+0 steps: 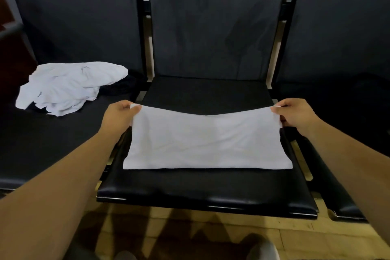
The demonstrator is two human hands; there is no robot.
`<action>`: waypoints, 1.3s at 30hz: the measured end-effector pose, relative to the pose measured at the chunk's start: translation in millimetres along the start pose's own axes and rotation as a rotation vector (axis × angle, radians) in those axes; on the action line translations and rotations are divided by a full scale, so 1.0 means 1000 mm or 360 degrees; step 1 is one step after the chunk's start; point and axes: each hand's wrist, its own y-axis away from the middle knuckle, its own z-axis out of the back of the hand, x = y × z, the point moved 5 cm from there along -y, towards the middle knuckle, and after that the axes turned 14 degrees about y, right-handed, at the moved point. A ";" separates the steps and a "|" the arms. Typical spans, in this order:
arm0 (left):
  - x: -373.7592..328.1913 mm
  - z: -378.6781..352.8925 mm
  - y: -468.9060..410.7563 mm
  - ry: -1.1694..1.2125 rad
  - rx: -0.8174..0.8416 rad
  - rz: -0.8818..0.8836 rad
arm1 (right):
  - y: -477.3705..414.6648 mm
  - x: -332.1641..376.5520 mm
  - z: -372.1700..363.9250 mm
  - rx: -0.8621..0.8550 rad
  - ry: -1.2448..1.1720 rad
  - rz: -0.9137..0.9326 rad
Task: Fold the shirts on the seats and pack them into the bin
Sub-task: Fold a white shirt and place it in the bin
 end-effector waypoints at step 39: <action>0.008 -0.018 0.043 -0.0224 0.0250 0.0795 | 0.108 0.032 -0.126 0.0456 0.1317 0.1190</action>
